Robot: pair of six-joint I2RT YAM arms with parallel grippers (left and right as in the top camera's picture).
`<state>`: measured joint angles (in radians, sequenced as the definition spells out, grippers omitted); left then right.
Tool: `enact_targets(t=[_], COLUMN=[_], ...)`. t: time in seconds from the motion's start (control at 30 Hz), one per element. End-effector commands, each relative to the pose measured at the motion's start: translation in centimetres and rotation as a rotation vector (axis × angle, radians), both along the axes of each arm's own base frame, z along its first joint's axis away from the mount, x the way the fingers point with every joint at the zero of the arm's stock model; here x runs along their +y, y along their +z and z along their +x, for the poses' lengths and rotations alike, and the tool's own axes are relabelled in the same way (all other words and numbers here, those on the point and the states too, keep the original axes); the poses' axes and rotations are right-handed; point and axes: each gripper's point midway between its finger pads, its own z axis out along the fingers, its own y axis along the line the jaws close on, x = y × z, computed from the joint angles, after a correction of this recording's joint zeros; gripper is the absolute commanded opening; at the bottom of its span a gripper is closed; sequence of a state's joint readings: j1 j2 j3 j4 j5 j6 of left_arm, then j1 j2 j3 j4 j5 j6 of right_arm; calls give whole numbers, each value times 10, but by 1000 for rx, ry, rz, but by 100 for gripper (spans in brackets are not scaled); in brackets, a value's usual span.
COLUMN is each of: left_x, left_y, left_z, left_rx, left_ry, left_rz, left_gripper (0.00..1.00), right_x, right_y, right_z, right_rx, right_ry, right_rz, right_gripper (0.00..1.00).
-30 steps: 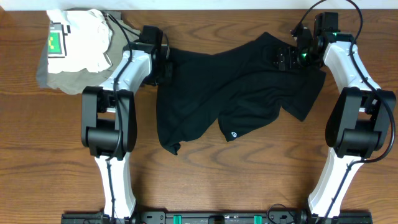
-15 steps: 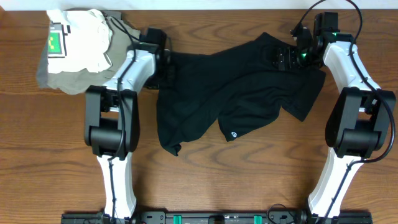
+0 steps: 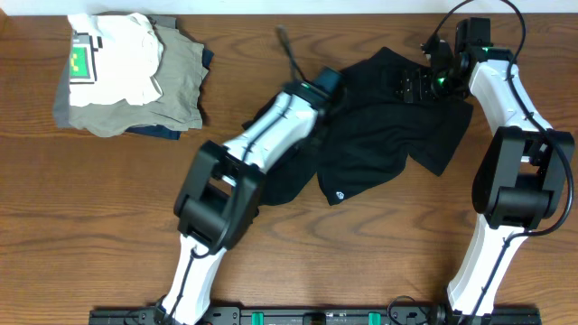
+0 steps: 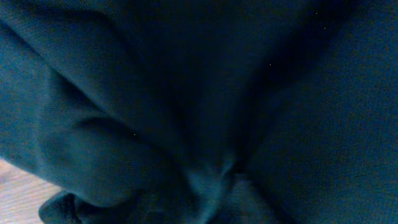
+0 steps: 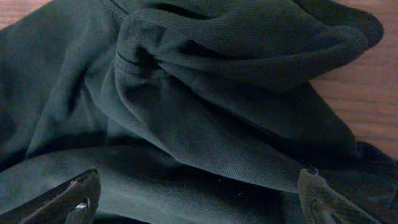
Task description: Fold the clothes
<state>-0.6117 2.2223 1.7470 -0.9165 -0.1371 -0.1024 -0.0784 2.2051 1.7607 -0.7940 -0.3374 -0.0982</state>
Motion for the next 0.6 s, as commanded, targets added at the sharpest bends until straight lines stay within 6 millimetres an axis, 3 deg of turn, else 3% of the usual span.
enact_targets(t=[0.0,0.1,0.3,0.57], left_x=[18,31,85,139], left_y=[10,22,56,31], left_z=[16,25,53,76], left_rx=[-86,-107,-148,-45], left_ry=[-5,64,306,516], left_rz=[119,100,-26,-247], left_gripper=[61,68,76,76], right_x=[5,5,5,5], right_y=[22,22,22,22], right_z=[4,3,3,3], right_rx=[-49,-48,-48,-48], right_ry=[24,24,24,24], right_rz=[1,1,2,1], right_gripper=[99,99,99,99])
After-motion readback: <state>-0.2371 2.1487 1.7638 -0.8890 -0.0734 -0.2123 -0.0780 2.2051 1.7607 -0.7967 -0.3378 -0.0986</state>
